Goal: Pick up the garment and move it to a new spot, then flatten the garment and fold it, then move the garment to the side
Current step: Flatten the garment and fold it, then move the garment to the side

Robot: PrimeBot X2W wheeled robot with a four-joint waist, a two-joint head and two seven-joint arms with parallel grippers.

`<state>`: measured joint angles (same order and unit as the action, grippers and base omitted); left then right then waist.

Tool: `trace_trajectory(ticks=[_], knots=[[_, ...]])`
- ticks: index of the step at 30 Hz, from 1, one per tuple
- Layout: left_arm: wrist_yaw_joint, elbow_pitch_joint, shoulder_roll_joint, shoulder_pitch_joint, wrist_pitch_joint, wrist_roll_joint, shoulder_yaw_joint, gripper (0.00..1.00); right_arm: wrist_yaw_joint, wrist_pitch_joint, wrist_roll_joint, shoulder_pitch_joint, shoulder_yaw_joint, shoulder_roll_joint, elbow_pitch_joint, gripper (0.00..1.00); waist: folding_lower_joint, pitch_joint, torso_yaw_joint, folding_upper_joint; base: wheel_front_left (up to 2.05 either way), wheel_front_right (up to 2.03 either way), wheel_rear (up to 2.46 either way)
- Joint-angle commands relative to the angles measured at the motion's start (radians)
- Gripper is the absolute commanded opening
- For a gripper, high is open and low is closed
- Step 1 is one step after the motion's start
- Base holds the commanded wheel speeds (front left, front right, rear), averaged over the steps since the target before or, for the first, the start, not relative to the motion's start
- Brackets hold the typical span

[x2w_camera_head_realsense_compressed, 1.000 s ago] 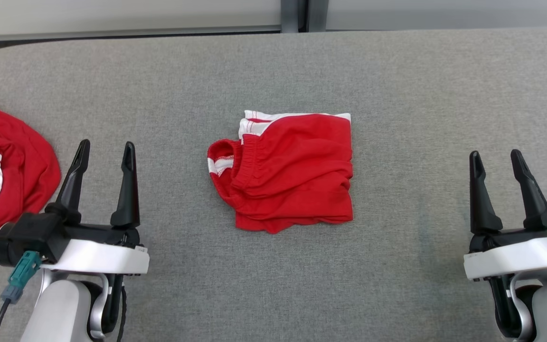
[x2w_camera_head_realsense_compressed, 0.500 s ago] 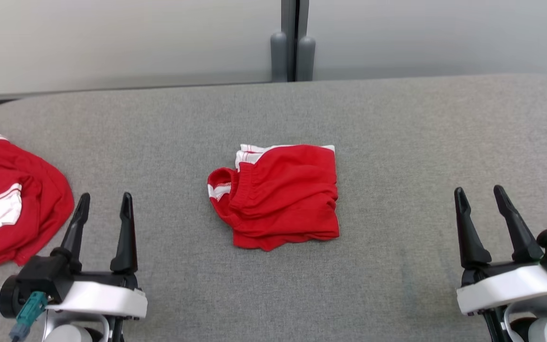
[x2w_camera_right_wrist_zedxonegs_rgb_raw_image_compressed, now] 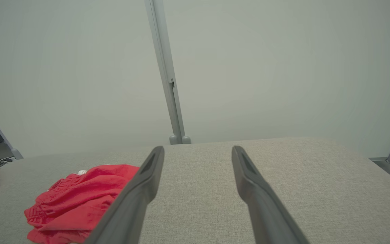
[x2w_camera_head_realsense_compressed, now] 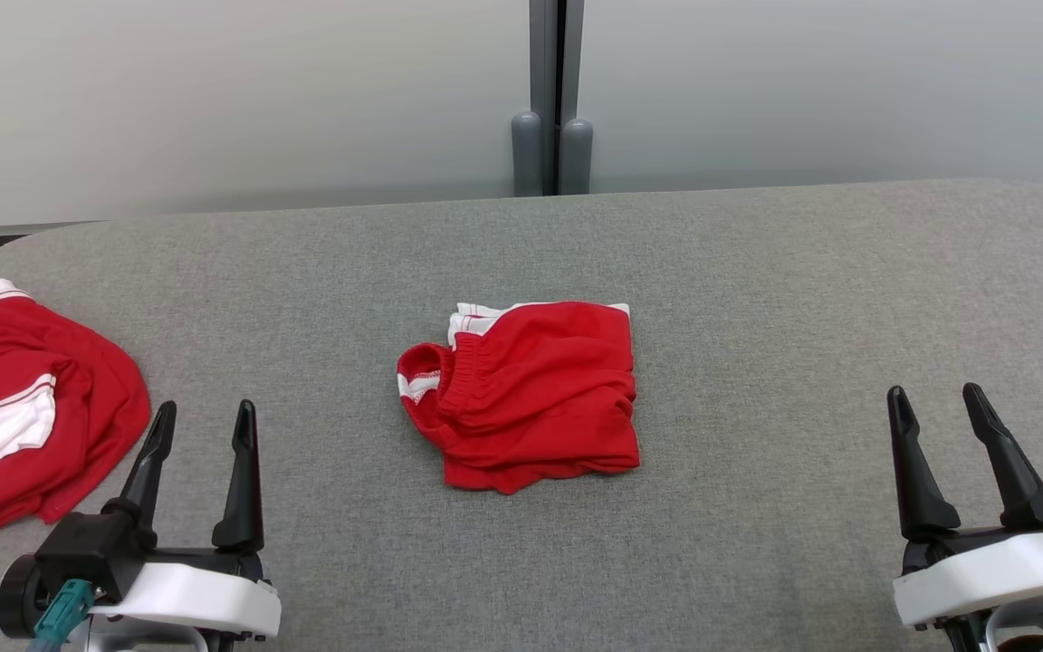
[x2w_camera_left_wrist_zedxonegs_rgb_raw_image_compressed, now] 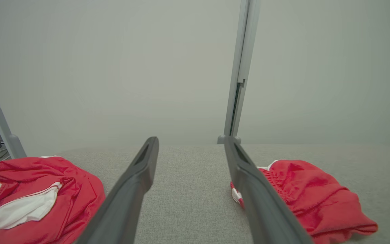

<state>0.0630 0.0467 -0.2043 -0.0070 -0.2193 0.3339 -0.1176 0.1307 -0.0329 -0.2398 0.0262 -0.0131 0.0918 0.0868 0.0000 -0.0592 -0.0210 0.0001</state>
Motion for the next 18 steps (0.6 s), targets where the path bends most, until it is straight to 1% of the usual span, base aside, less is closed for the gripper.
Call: trace_trajectory(ticks=[1, 12, 15, 18], knots=[[0.007, -0.004, -0.005, 0.006, 0.005, 0.0, -0.002, 1.0, 0.0, -0.002, 0.003, 0.011, -0.001, 0.002, 0.008, 1.0, 0.0, 0.0, 0.0, -0.0001, 0.0, 0.0, 0.0], [0.008, -0.013, -0.016, 0.003, 0.029, -0.002, -0.019, 1.0, 0.0, -0.001, 0.005, 0.009, -0.008, -0.011, 0.006, 1.0, 0.0, 0.008, -0.018, -0.0001, 0.0, 0.0, 0.0], [0.006, -0.017, -0.018, -0.011, 0.038, -0.004, -0.026, 1.0, 0.0, -0.003, 0.007, 0.009, -0.017, -0.01, 0.003, 1.0, 0.0, 0.005, -0.034, -0.0001, 0.0, 0.0, 0.0], [0.0, -0.024, -0.014, -0.035, 0.037, -0.004, -0.037, 1.0, 0.0, -0.017, 0.001, 0.006, -0.025, -0.011, 0.0, 1.0, 0.0, -0.011, -0.064, -0.0001, 0.0, 0.0, 0.0]])
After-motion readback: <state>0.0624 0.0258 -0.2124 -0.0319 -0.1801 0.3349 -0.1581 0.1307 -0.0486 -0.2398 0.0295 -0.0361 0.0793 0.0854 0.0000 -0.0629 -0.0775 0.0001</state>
